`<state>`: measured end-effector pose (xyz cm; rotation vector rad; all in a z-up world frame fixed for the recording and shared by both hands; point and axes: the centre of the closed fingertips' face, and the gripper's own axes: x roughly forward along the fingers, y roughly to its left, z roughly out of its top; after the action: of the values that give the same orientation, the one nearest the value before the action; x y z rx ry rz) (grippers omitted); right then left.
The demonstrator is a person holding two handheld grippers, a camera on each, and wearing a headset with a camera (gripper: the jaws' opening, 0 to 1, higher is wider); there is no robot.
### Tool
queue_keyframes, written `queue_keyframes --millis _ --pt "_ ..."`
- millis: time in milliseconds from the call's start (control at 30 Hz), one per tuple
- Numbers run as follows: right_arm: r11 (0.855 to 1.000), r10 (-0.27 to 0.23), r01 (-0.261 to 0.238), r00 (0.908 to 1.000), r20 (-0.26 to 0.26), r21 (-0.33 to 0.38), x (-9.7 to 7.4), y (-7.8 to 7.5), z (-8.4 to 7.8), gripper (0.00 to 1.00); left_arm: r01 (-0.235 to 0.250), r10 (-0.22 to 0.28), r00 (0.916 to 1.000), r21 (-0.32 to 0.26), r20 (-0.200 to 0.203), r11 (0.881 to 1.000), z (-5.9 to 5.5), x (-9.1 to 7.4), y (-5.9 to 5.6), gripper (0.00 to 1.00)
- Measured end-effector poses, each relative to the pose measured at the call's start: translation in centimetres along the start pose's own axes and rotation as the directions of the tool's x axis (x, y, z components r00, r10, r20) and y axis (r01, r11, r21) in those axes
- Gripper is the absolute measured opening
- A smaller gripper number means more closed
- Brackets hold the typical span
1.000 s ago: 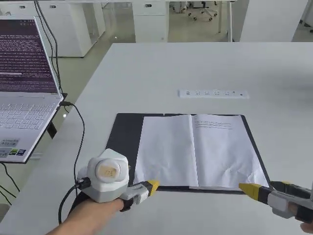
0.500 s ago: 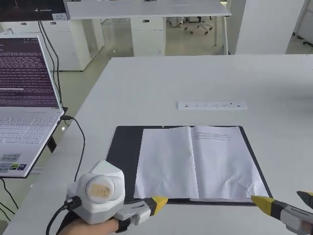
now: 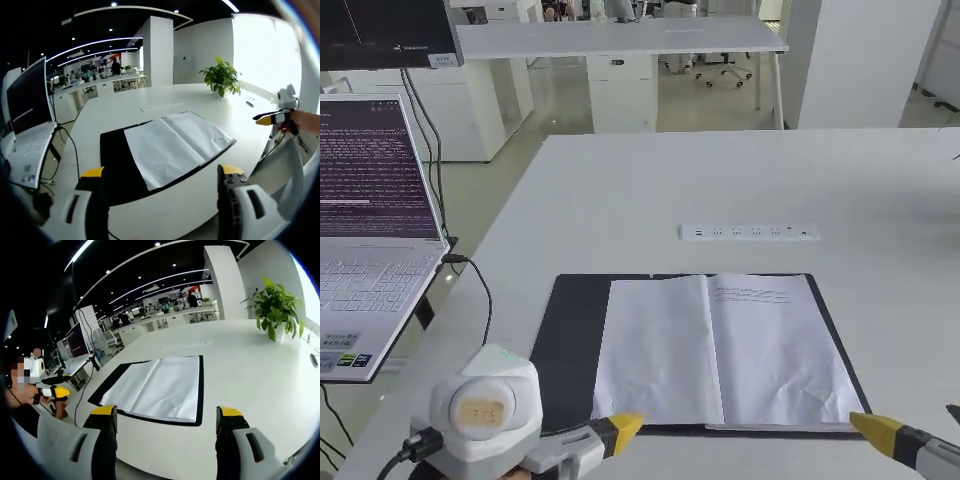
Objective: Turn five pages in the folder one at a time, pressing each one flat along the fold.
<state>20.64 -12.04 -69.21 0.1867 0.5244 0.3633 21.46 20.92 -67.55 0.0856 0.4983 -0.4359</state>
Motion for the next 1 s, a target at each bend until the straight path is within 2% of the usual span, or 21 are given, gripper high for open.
queue_keyframes --millis 133,233,467,667,733,900,1000 --pt "1.0 0.001 -0.001 0.9999 -0.014 -0.003 0.0 0.0 -0.6 0.79 -0.012 0.012 0.9999 -0.008 0.007 1.0 0.2 -0.5 0.6 0.9" --pt "1.0 0.004 -0.004 0.9996 -0.027 -0.005 0.1 -0.2 -1.0 0.79 -0.02 0.02 0.9998 -0.005 -0.007 1.0 -0.2 -0.3 0.9 0.89" --pt "1.0 0.005 -0.005 0.999 -0.044 -0.01 0.6 -0.3 -1.4 0.77 -0.009 0.01 0.9995 0.01 -0.029 1.0 -1.0 1.4 0.5 0.89" --pt "1.0 0.008 -0.008 0.9989 -0.047 -0.014 1.0 -0.3 -1.4 0.76 0.034 -0.032 0.9978 0.032 -0.058 0.999 -1.6 3.8 -1.5 0.88" --pt "1.0 0.009 -0.009 0.9985 -0.055 -0.01 1.3 -0.5 -1.5 0.76 0.057 -0.053 0.9954 0.048 -0.079 0.997 -1.7 4.8 -2.5 0.88" --pt "1.0 0.02 -0.02 0.998 -0.06 -0.004 1.8 -0.6 -1.8 0.76 0.13 -0.122 0.9878 0.084 -0.096 0.988 -1.4 7.5 -5.8 0.88" --pt "1.0 0.03 -0.03 0.9976 -0.063 0.0 2.0 -0.7 -2.2 0.74 0.164 -0.154 0.9828 0.096 -0.101 0.982 -1.3 9.2 -7.4 0.86"
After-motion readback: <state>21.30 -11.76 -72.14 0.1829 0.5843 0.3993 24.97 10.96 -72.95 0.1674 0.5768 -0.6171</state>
